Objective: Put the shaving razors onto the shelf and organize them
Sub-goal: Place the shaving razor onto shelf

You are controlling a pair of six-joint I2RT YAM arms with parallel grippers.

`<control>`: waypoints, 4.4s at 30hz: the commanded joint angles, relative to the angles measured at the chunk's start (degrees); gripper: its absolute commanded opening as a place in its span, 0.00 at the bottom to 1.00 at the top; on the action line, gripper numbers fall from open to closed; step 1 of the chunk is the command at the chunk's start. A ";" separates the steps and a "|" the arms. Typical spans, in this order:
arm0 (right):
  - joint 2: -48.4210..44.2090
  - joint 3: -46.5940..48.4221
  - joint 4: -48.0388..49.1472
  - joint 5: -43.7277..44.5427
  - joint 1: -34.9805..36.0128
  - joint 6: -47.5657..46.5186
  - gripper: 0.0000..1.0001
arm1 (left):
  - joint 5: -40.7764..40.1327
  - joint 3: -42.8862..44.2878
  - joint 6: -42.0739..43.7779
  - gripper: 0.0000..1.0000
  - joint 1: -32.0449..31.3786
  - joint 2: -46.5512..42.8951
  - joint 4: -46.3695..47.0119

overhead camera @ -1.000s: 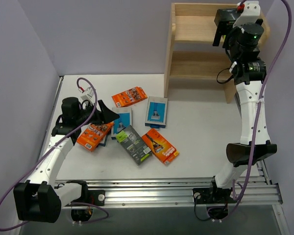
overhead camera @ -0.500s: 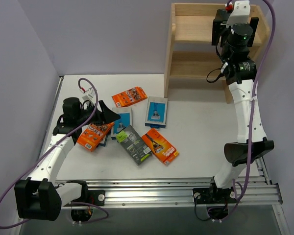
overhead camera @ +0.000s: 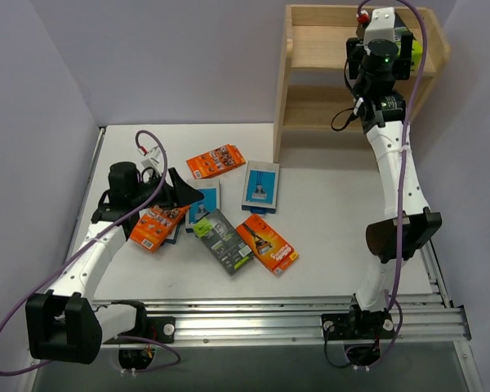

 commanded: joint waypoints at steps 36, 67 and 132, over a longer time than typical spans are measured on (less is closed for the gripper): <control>5.72 5.23 15.42 9.84 2.51 -8.48 0.75 | 3.37 0.23 0.27 0.75 -0.23 2.96 5.04; 0.52 -7.78 33.53 7.47 6.56 -16.13 0.75 | 7.24 -0.48 -2.37 0.76 -0.14 4.63 11.90; 18.81 10.59 34.42 15.20 -1.18 -27.74 0.74 | 9.26 -0.56 -4.21 0.77 -0.40 9.46 14.10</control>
